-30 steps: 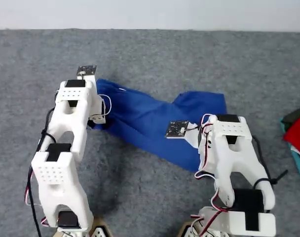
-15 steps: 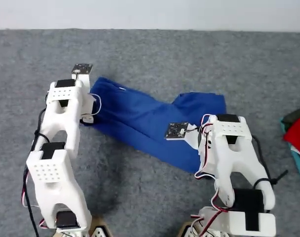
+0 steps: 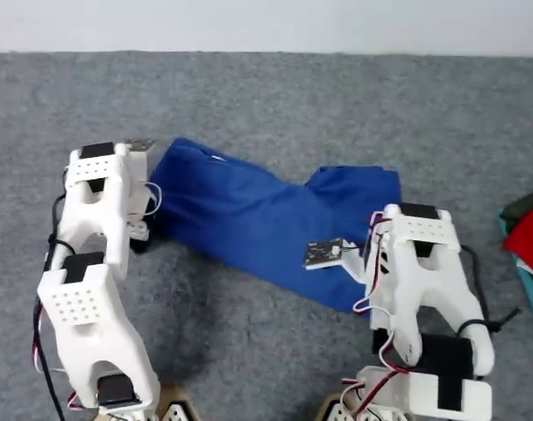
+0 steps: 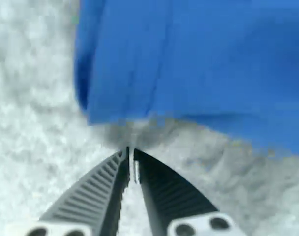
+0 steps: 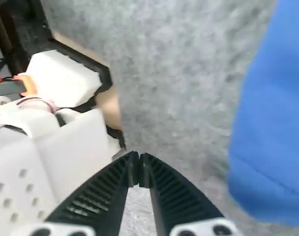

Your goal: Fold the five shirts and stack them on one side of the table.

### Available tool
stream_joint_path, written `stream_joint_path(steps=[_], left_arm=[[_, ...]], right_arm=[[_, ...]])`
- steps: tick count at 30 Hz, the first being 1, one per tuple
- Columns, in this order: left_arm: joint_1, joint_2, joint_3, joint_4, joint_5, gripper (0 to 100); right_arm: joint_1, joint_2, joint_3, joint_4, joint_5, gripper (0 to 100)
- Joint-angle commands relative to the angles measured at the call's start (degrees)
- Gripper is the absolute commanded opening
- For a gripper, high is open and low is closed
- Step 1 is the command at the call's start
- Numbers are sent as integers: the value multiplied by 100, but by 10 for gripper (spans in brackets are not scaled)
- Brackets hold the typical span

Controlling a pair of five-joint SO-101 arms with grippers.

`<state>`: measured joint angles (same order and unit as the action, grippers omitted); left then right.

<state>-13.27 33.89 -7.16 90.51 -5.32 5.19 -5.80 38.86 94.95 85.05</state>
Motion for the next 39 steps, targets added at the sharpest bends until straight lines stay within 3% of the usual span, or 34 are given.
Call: stream_joint_path(steps=[1, 6, 11, 17, 21, 39], left_arm=[[-229, -264, -215, 484, -97, 12], [-193, -1090, -207, 668, -53, 13], [18, -1662, -40, 993, 123, 15], [44, -1758, 338, 985, 536, 15], [9, -1820, 497, 1002, 554, 15], [9, -1820, 681, 1002, 527, 15]], right_arm=[[207, -136, -448, 145, 18, 11], [268, -699, -1749, 66, -1099, 38], [268, -796, -2936, -716, -2444, 206], [-31, 532, -3235, -1912, -3429, 414], [-75, 1824, -4360, -2123, -4000, 434], [-532, 7284, -11218, 13, -4211, 433]])
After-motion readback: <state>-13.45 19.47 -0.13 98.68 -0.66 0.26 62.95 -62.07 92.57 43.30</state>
